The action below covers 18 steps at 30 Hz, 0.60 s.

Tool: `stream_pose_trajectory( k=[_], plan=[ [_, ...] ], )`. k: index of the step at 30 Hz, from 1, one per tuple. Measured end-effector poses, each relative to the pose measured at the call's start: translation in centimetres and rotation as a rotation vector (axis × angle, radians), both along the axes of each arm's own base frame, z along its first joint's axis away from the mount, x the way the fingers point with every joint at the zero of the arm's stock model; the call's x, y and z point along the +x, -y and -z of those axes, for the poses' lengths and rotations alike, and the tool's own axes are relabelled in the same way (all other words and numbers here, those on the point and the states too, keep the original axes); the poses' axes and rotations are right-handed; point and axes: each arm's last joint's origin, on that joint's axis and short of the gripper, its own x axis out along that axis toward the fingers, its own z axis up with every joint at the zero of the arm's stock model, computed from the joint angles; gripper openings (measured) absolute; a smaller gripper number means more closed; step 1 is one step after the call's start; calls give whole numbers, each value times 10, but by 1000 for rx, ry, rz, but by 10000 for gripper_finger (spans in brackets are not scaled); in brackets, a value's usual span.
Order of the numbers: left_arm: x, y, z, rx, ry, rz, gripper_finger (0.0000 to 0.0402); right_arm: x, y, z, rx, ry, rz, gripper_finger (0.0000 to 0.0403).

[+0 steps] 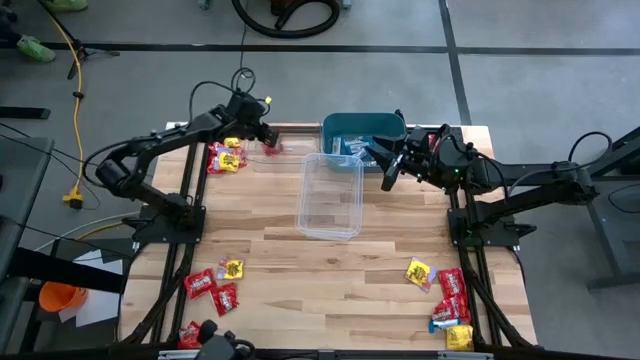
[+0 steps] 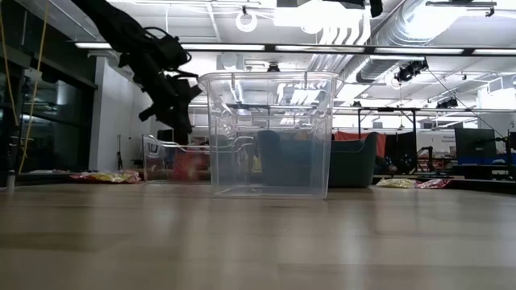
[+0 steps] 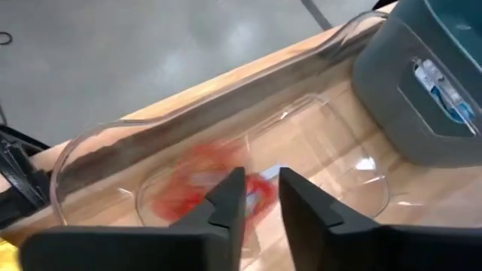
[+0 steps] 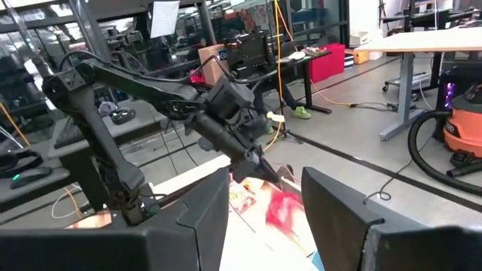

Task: Sort candy
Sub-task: Put the red candy into the transparent bin

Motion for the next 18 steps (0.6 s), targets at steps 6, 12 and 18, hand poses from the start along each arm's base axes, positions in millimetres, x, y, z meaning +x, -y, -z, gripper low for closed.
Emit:
stream_pose_trajectory(
  k=[6, 12, 18],
  plan=[
    [1, 5, -8, 9, 35, -1, 145, 0, 0, 0, -17, -10, 0, 162],
    [-8, 19, -44, 35, 238, 49, 197, 0, 0, 0, -23, -13, 0, 162],
    [-24, 62, -96, 84, 485, 230, 208, 0, 1, -3, -46, 5, 17, 162]
  ],
)
